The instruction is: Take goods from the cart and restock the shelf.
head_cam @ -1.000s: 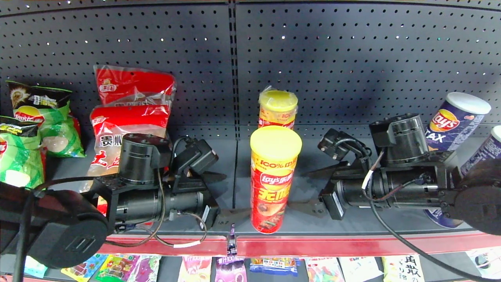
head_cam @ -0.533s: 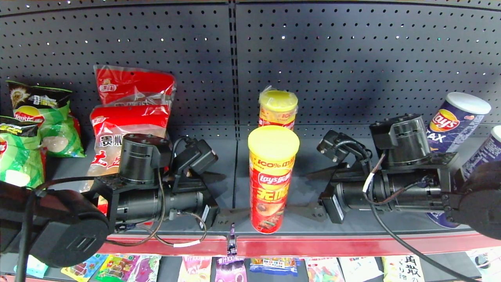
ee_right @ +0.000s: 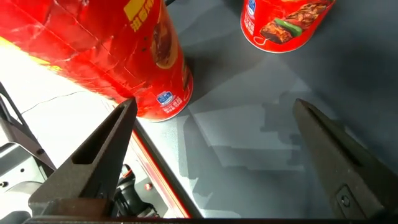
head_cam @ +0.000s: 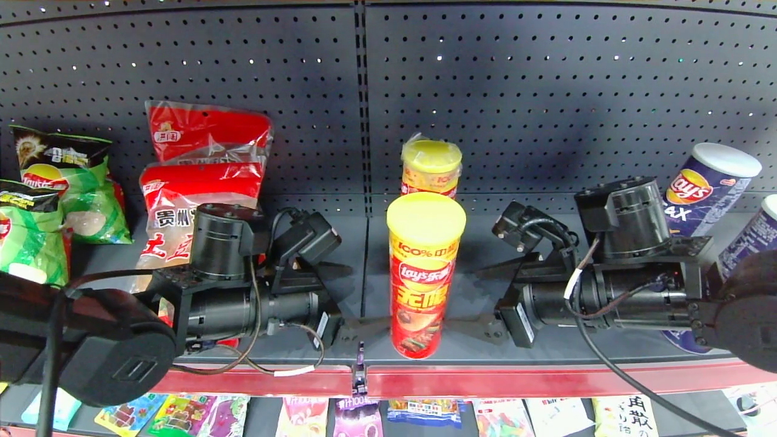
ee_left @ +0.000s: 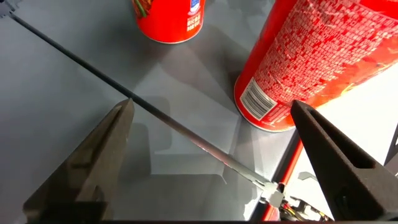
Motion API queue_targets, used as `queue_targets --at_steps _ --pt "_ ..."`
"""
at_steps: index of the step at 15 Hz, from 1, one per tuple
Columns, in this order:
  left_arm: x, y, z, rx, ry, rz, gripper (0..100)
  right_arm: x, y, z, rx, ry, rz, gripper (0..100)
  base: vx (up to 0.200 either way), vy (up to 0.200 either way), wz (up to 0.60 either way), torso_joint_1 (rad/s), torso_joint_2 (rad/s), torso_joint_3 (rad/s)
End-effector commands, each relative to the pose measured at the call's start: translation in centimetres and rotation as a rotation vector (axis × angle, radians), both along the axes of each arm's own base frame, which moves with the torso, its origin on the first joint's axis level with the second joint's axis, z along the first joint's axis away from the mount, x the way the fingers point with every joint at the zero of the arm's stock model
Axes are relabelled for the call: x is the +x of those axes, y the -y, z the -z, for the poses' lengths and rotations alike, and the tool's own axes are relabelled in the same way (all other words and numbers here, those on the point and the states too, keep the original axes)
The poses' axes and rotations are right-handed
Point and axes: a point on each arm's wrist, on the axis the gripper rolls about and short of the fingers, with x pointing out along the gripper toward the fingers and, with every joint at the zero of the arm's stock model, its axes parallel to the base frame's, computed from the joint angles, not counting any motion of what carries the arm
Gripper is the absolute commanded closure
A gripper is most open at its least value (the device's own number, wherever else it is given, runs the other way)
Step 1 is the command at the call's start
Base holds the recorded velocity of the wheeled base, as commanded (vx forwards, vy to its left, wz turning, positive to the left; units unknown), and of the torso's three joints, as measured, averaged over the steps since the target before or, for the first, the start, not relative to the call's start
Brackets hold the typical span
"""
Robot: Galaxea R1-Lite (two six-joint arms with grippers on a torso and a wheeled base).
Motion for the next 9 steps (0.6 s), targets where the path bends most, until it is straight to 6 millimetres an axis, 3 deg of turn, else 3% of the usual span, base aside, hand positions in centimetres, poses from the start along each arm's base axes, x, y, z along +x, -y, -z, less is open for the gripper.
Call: queue_targets --at_steps 1,9 --pt "0.1 0.0 0.1 0.002 -0.004 0.000 0 0.0 0.0 -0.1 0.001 0.003 -0.002 0 0.000 0.000 0.00 0.000 0.00 0.000" --pt "-0.1 -0.2 0.2 0.004 -0.005 -0.002 0 -1.2 0.8 0.2 -0.007 -0.009 0.000 0 0.000 0.000 0.00 0.000 0.00 0.000"
